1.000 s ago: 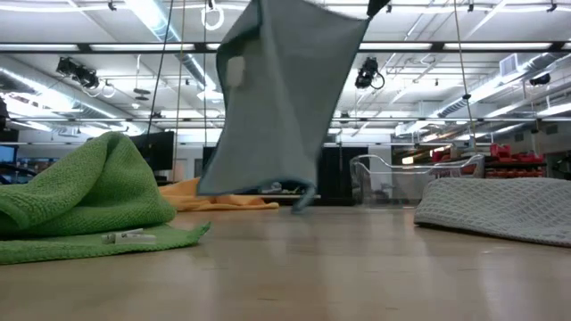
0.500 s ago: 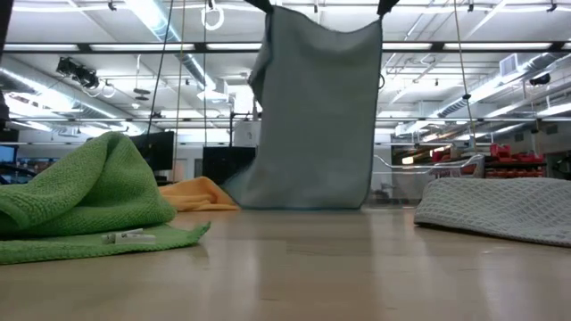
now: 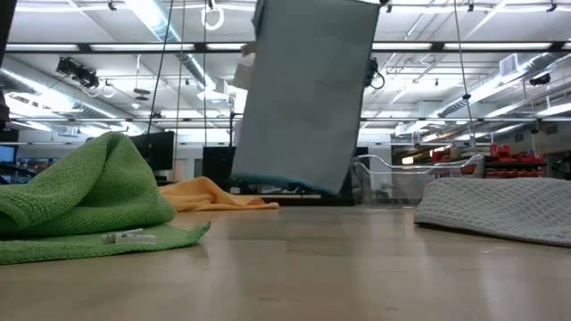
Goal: Fold microfiber towels
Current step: Fold the blue microfiber cloth
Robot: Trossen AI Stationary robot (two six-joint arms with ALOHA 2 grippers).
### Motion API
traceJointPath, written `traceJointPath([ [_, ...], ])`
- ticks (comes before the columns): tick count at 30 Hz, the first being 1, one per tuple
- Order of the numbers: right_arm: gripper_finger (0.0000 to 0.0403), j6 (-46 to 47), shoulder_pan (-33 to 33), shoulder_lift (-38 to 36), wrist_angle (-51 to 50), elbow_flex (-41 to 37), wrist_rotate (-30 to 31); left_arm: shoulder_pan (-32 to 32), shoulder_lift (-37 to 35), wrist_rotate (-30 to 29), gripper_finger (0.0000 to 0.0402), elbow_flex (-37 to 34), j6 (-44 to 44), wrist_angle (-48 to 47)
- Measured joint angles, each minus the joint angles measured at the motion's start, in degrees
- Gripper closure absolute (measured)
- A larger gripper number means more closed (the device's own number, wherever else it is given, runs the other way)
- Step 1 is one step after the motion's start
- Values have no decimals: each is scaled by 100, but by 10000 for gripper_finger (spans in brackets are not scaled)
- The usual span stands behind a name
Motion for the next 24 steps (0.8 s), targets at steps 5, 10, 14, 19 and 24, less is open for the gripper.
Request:
traceJointPath([
  [5,403,42,74,18,-31,100,-3,-11,8,17,401,70,-291,-502],
  [10,403,354,473,22,-86,-221,-13,-122,14,4,401,-454,-773,-888],
  [14,403,798,908,19,-82,-542,-157,-345,14,9,401,-923,-1057,-974],
  [19,403,1398,1546,24,-81,-1181,-408,-705,17,13,401,-1295,-1328,-985],
  [24,403,2183,2270,14,-79,-1824,-468,-1065,12,137,401,-1316,-1785,-1343],
])
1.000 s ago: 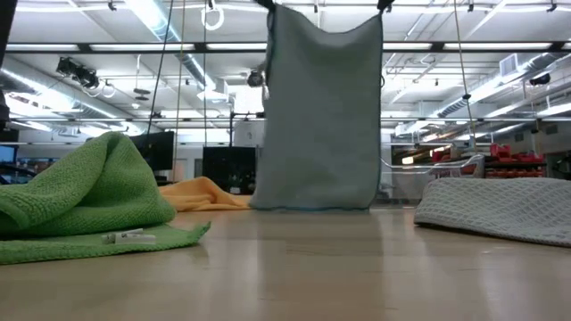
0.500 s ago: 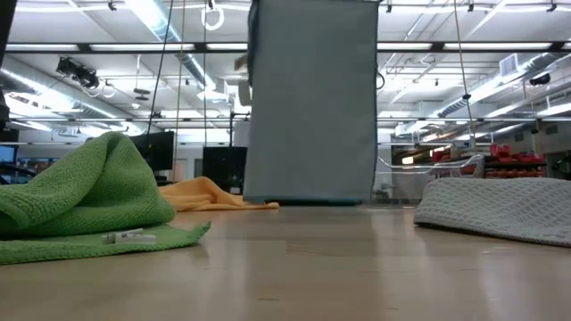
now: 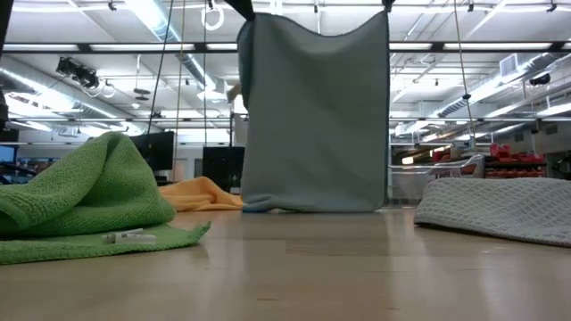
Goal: Fold microfiber towels
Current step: Fold the blue microfiber cloth
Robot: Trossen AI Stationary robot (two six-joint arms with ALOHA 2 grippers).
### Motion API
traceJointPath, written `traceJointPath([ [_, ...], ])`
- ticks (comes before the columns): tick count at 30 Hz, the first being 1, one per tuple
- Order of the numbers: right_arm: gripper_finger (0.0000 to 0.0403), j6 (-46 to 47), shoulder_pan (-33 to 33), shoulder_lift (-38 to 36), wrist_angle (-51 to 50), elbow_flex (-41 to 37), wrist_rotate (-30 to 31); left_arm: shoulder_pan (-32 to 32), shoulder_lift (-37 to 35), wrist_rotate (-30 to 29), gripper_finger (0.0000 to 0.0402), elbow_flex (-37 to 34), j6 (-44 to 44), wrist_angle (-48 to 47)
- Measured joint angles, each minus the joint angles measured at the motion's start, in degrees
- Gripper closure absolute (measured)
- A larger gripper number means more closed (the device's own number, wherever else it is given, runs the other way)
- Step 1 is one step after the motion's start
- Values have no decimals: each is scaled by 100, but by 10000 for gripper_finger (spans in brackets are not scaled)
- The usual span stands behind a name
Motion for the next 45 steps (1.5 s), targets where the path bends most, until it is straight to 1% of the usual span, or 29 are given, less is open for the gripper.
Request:
traceJointPath([
  [3,403,589,446,-19,0,-373,-87,-230,-3,132,401,0,-271,-271],
  [8,403,1532,1099,-27,1,-1042,-329,-551,35,1145,401,-67,-446,-382],
  [12,403,2176,1473,-27,112,-1530,-389,-727,37,1744,401,-545,-556,-173],
  [15,403,2315,1608,-27,504,-1842,-435,-763,44,2224,401,-1086,-597,15],
  [21,403,2237,1641,-27,1421,-2574,-937,-814,48,3119,401,-2379,-857,1055],
  [26,403,2153,1595,-27,2119,-3283,-1484,-973,48,3583,401,-3022,-917,1643],
  [29,403,2128,1529,-27,2625,-3681,-1778,-1043,48,3977,401,-3271,-1003,1921],
  [34,403,2031,1377,-27,3177,-4117,-2102,-1083,48,4139,401,-3590,-1012,2228],
  [39,395,2016,1249,-27,3226,-4246,-2090,-1045,46,4207,402,-3756,-1042,2340],
  [45,377,2016,1148,-27,3185,-4271,-2079,-1046,46,4625,398,-3927,-1044,2658],
])
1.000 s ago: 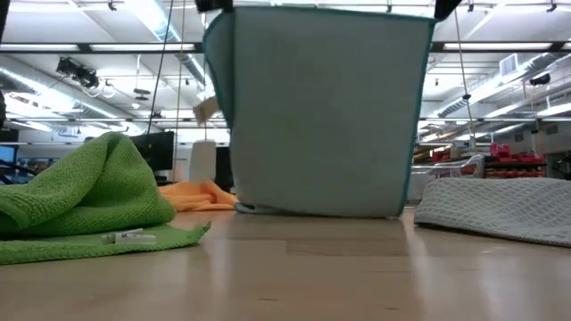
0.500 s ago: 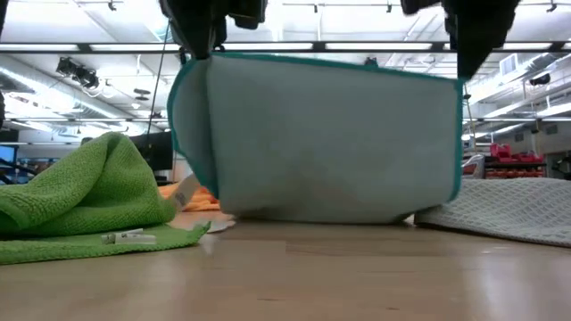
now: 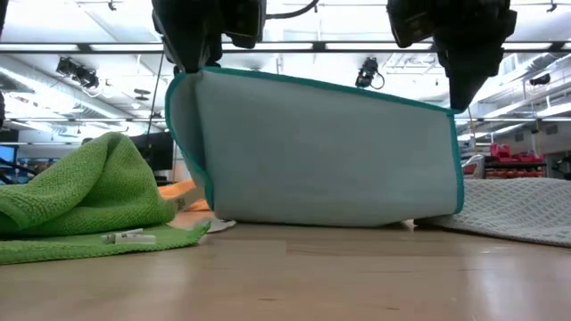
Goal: Fold microfiber towels
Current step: Fold the blue microfiber cloth
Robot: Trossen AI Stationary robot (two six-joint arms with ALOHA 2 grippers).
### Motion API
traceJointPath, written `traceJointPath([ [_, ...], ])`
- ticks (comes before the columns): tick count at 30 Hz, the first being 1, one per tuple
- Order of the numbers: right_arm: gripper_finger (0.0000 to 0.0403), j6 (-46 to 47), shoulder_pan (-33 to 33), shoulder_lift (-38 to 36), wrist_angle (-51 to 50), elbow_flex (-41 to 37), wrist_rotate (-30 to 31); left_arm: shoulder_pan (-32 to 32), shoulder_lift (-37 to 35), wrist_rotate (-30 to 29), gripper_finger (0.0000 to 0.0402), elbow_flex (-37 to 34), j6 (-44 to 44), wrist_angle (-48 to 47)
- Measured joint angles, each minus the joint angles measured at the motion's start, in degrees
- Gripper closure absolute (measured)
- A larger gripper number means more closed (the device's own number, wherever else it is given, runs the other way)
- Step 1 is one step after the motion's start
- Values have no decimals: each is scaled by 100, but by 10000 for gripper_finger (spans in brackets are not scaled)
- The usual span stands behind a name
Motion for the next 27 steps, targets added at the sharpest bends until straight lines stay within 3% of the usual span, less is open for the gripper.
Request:
traceJointPath([
  [15,395,465,286,-2,465,-316,-46,-18,172,587,397,0,305,305],
  [27,330,627,284,2,768,-873,-47,-18,564,840,367,-2,350,546],
])
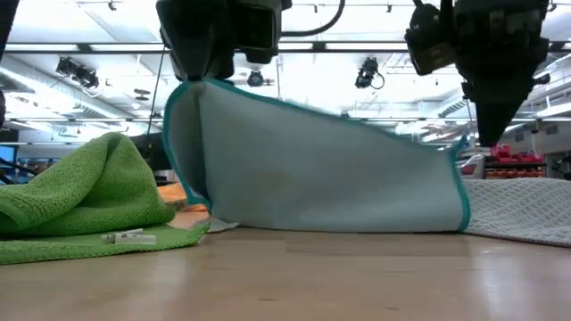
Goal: Fold microfiber towels
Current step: Fold the blue microfiber cloth
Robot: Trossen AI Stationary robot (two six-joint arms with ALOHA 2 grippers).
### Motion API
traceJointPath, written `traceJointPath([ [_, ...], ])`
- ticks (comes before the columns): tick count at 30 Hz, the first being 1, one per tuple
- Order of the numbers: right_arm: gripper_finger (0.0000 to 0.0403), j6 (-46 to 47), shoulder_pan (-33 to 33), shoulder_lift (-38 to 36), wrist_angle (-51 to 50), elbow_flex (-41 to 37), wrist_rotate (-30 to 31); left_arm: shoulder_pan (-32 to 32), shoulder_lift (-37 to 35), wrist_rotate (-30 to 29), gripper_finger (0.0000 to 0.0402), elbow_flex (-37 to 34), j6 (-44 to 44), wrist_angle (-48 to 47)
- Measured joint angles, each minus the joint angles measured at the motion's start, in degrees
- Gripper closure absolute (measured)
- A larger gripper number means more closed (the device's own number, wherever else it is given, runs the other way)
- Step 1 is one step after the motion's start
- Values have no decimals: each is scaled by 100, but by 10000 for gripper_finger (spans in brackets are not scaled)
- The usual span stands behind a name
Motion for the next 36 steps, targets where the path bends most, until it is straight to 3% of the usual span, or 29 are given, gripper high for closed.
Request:
traceJointPath([
  [8,296,-229,-321,-36,120,-95,192,97,2,42,332,0,2,142],
  [15,295,-1172,-1564,-192,359,-87,413,300,-2,39,307,0,4,85],
  [20,301,-1868,-2503,-195,752,-87,290,290,-71,44,311,2,-5,30],
  [26,307,-2061,-3368,-186,1196,-87,263,179,-336,50,329,4,-7,-238],
  [36,308,-1861,-3765,78,1447,-95,134,261,-888,48,341,4,-131,-136],
])
